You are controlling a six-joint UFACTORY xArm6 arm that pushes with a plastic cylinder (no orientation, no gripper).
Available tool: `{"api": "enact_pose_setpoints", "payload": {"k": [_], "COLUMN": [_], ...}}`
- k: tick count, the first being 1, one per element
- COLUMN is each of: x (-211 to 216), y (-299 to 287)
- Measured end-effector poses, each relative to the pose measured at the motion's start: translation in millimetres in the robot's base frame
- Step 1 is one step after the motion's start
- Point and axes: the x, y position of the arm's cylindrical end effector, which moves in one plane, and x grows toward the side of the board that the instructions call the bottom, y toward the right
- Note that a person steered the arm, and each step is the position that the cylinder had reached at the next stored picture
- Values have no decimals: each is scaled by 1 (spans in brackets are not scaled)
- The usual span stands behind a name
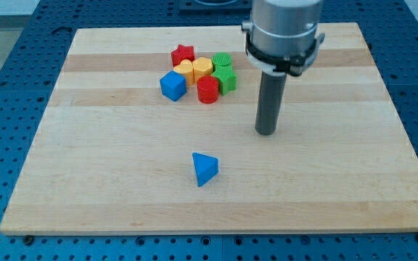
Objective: Slide the blue triangle towards the center
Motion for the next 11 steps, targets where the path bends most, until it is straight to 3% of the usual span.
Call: {"api": "enact_pose_setpoints", "payload": {"k": [2,3,4,5,9,11], "x": [90,106,91,85,99,68], "y": [-32,-92,-162,-191,-106,-118]}}
